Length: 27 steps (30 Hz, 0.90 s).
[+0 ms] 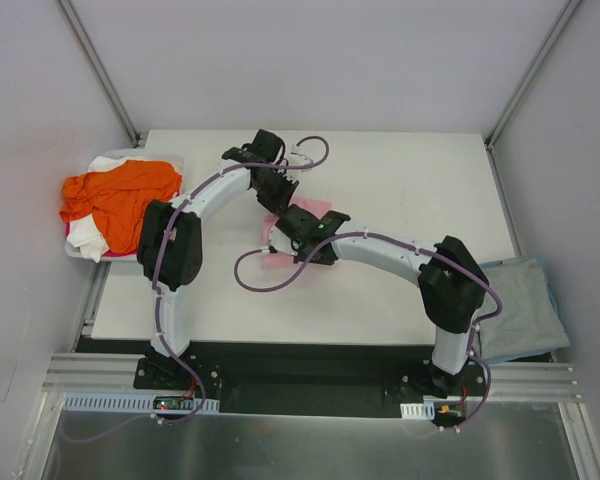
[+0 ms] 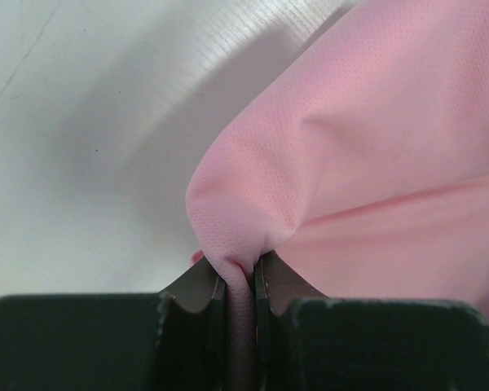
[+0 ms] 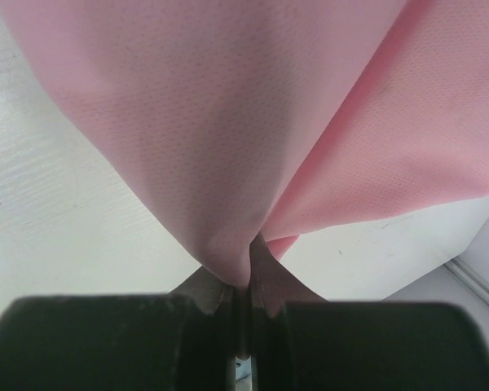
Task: Fold and stack the t-shirts
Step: Fold the tshirt
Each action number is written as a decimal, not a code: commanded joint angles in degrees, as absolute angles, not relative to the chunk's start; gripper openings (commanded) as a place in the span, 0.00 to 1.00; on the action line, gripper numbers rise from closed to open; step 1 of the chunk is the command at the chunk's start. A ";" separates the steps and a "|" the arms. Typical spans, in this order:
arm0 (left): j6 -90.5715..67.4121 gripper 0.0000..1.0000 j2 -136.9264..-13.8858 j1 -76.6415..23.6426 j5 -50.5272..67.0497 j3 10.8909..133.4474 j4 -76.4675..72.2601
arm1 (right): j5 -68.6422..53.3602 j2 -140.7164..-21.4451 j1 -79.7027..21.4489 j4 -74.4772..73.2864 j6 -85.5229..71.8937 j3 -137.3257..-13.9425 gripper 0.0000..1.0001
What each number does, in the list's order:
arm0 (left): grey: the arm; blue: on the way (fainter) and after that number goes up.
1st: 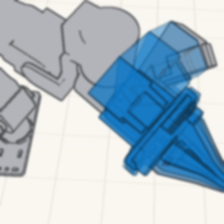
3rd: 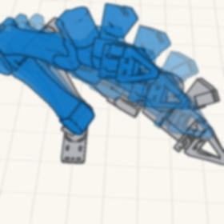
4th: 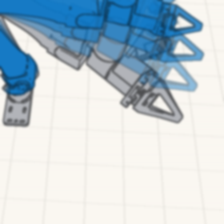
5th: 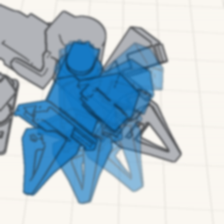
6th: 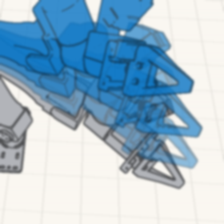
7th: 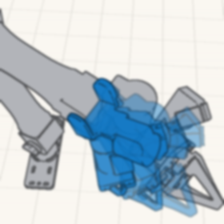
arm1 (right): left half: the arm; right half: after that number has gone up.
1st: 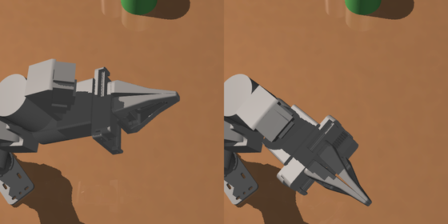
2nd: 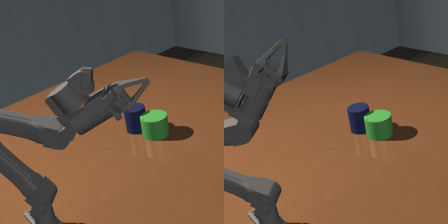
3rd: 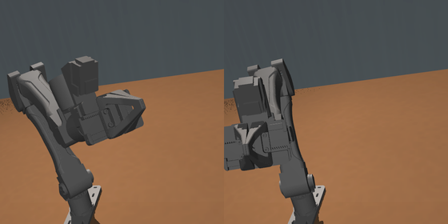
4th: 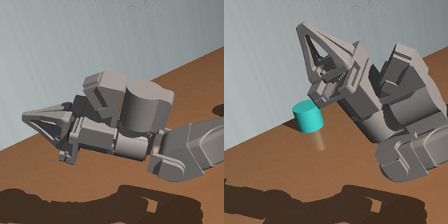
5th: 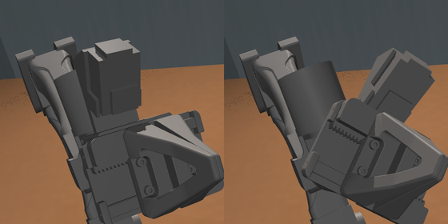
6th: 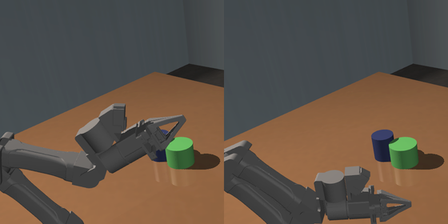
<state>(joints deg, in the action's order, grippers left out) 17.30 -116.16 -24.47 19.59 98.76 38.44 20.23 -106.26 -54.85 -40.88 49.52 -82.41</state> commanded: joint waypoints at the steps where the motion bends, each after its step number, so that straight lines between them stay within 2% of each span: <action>1: 18.98 0.00 -117.07 -23.64 16.61 102.74 37.97 | 22.50 -104.15 -53.79 -50.18 47.20 -81.04 0.01; 14: 18.99 0.00 -121.64 -26.63 17.14 106.43 39.29 | 22.24 -105.47 -51.60 -52.29 44.91 -78.40 0.01; 27: 17.67 0.00 -123.49 -29.88 18.81 112.85 40.52 | 26.89 -99.85 -47.11 -55.46 43.95 -76.12 0.01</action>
